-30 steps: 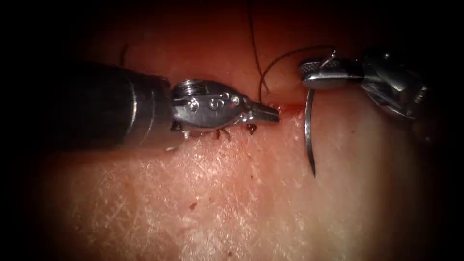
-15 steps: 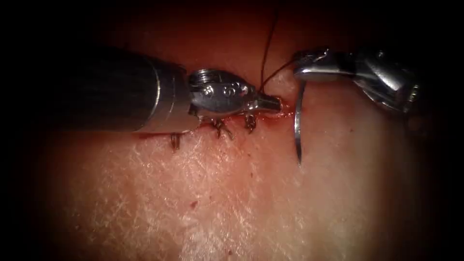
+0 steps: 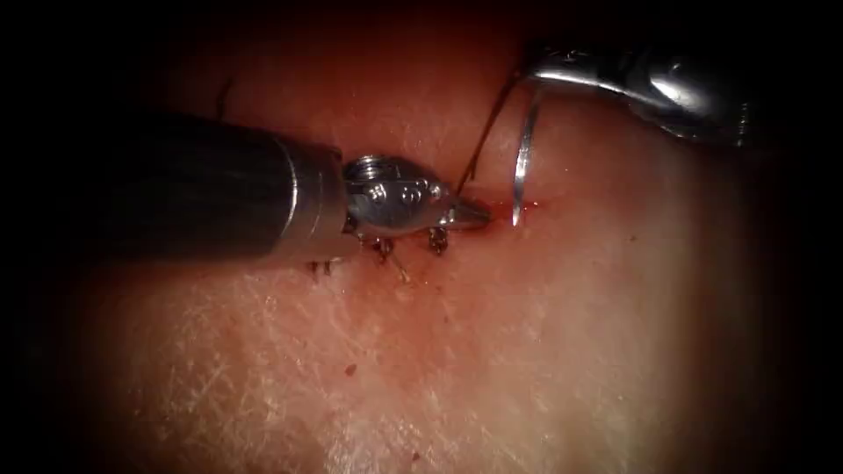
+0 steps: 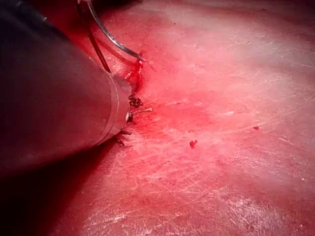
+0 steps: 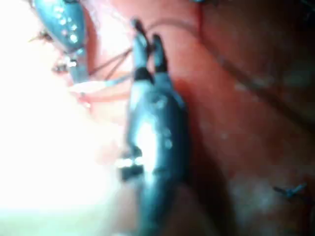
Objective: Wound Closure
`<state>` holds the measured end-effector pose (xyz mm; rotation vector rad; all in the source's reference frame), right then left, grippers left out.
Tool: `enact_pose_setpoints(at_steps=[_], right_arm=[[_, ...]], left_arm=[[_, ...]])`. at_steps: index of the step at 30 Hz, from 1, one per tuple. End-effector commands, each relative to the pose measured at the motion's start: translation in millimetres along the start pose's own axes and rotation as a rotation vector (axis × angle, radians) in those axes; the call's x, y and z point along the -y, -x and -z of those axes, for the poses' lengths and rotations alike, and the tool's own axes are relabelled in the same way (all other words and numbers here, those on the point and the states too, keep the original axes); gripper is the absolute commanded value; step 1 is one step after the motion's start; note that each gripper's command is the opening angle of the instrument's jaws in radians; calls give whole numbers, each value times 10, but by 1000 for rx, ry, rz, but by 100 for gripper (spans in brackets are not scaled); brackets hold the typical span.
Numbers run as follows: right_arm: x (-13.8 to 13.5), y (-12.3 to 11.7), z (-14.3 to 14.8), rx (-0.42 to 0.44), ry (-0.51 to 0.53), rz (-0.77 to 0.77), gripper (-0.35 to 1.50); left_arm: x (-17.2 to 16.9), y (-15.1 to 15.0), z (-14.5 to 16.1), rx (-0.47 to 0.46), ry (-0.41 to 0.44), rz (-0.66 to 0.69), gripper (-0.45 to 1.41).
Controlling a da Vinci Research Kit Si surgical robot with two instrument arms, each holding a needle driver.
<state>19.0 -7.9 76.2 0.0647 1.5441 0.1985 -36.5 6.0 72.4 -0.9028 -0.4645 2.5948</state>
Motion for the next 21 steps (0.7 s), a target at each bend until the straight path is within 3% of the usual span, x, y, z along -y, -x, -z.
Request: enact_pose_setpoints(at_steps=[1,21], right_arm=[[2,10,-11,6,-3,23,-35],[17,25,-28,78,-23,232,-35]], left_arm=[[2,2,-10,1,0,-3,-11],[18,15,-8,2,16,-21,-10]])
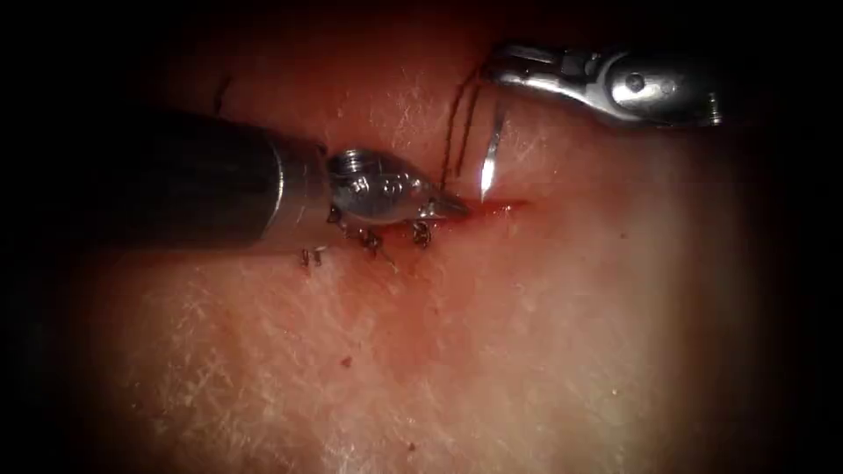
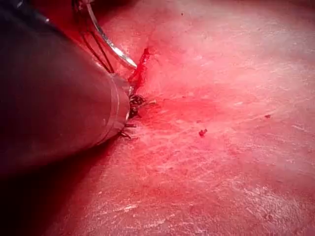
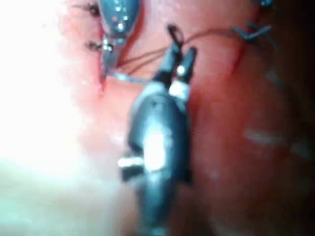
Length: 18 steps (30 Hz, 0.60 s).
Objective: Wound Closure
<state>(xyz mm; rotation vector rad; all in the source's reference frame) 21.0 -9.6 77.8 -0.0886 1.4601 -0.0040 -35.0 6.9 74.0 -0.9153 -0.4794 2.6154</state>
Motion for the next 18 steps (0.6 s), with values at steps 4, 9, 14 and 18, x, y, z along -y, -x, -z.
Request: enact_pose_setpoints(at_steps=[4,9,14,18], right_arm=[[6,11,-10,3,-4,8,-35],[17,15,-15,7,-18,18,-35],[25,13,-18,-3,-36,-15,-35],[31,11,-22,-14,-56,-54,-35]], left_arm=[[-3,-5,-4,-1,4,5,-8],[-3,-6,-2,-2,5,5,-8],[-3,-5,-2,-2,6,-1,-8],[-3,-6,1,-2,9,-7,-11]])
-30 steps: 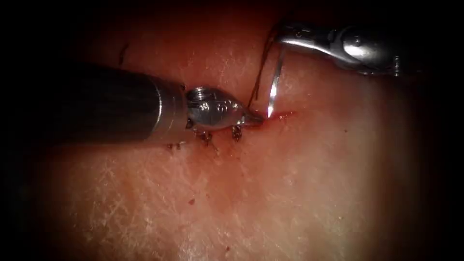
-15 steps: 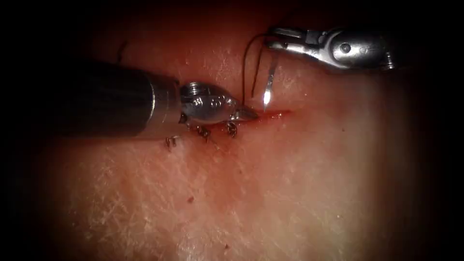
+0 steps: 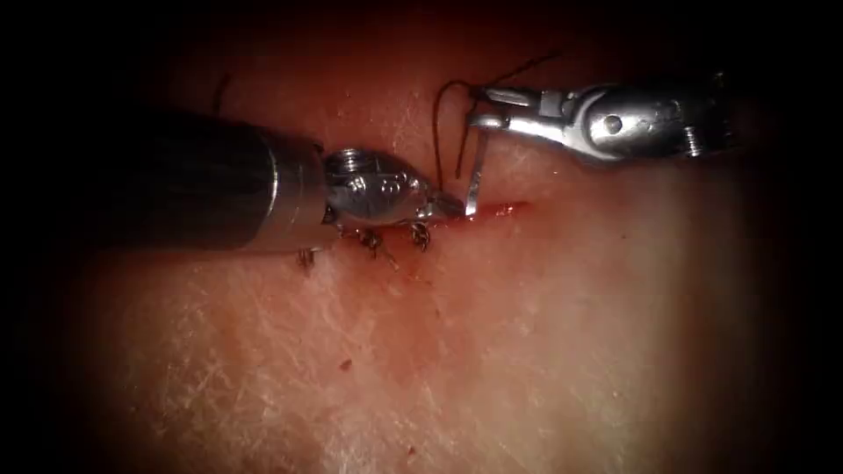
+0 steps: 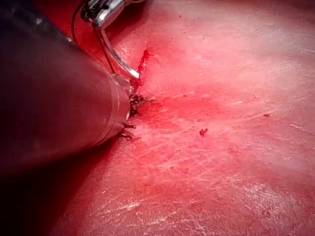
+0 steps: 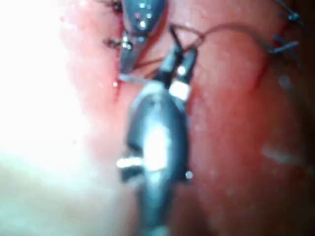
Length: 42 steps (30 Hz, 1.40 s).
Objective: Wound Closure
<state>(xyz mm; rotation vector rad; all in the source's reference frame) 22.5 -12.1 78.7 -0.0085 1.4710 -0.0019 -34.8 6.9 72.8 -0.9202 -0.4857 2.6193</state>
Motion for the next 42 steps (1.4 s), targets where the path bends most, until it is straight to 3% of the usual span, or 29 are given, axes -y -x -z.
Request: enact_pose_setpoints(at_steps=[1,8,13,23,42], right_arm=[[5,6,-10,-3,-8,-8,-35],[6,10,-10,11,-38,-43,-35],[-3,12,-5,32,-74,-44,-35],[-14,17,1,55,-156,-41,-35],[-21,13,-15,31,-305,-26,-35]], left_arm=[[1,-1,-6,-2,6,-2,-11],[-5,-22,34,-1,0,-36,-16],[-33,-53,59,6,-4,-77,-16],[-79,-81,59,23,14,-106,-18],[-91,-74,26,34,43,-119,-25]])
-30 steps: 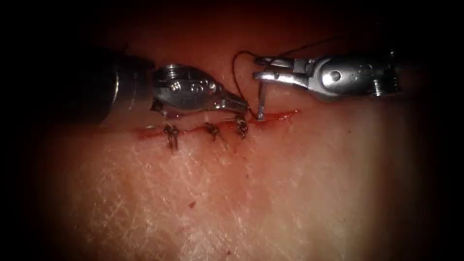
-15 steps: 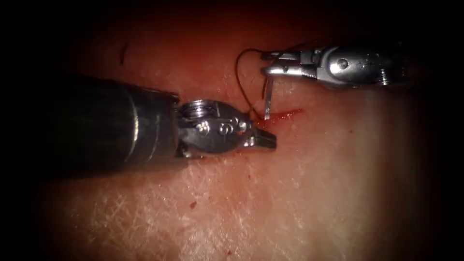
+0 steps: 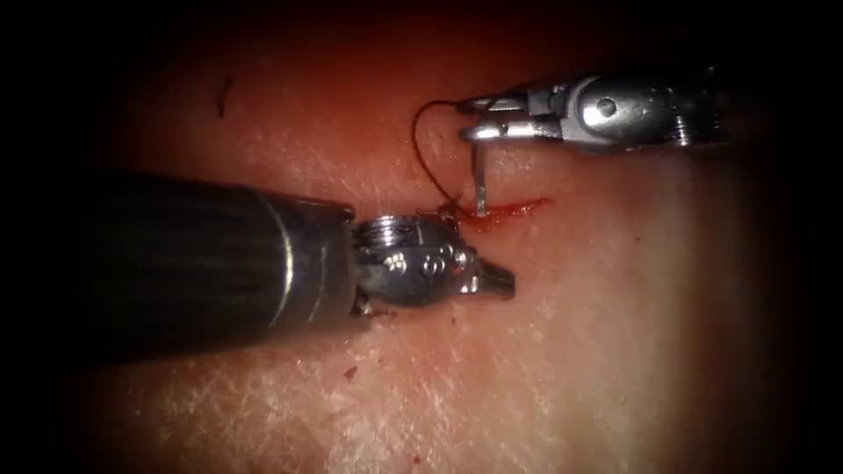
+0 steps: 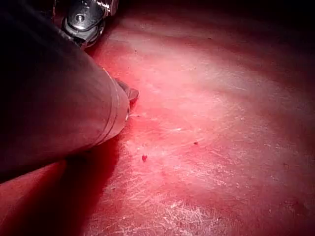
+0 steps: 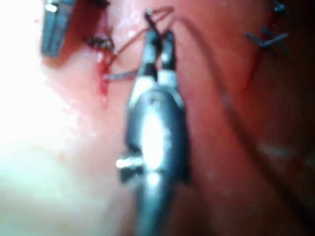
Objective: Wound Closure
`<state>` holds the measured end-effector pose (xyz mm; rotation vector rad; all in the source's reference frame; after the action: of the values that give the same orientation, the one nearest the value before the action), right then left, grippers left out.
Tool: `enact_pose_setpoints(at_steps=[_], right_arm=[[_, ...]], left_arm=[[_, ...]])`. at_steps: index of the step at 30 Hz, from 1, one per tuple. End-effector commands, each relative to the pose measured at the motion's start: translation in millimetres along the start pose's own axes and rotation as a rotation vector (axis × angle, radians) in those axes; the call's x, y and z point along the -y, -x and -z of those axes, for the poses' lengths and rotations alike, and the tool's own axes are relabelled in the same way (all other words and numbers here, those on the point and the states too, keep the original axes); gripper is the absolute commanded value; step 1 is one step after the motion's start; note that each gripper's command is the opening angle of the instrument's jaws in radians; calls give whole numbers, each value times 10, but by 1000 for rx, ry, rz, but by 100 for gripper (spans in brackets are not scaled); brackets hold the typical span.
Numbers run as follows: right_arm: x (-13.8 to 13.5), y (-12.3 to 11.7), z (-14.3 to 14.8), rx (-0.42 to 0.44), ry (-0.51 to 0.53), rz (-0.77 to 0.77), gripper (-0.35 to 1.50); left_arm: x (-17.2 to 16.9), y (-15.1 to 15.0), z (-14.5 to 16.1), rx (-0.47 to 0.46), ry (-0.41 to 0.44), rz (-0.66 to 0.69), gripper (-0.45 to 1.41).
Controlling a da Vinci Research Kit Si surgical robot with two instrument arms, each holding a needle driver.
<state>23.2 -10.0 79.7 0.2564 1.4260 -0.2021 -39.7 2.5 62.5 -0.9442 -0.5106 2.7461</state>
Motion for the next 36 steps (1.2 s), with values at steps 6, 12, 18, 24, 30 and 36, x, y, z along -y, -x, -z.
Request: enact_pose_setpoints(at_steps=[6,12,18,24,30,36], right_arm=[[-4,4,-5,31,-66,-12,-35],[-11,5,-2,26,-75,-60,-35],[-16,4,0,22,-62,-139,-35],[-20,5,1,27,-31,-248,-35],[-15,6,-1,29,-31,-315,-35],[-9,8,-3,33,-67,-251,-35]], left_arm=[[0,7,-17,14,12,-7,-25],[-2,18,-31,22,25,-19,-27],[0,26,-38,26,33,-23,-27],[1,32,-44,29,35,-18,-28],[5,39,-45,28,40,-14,-28],[4,42,-42,30,43,-17,-30]])
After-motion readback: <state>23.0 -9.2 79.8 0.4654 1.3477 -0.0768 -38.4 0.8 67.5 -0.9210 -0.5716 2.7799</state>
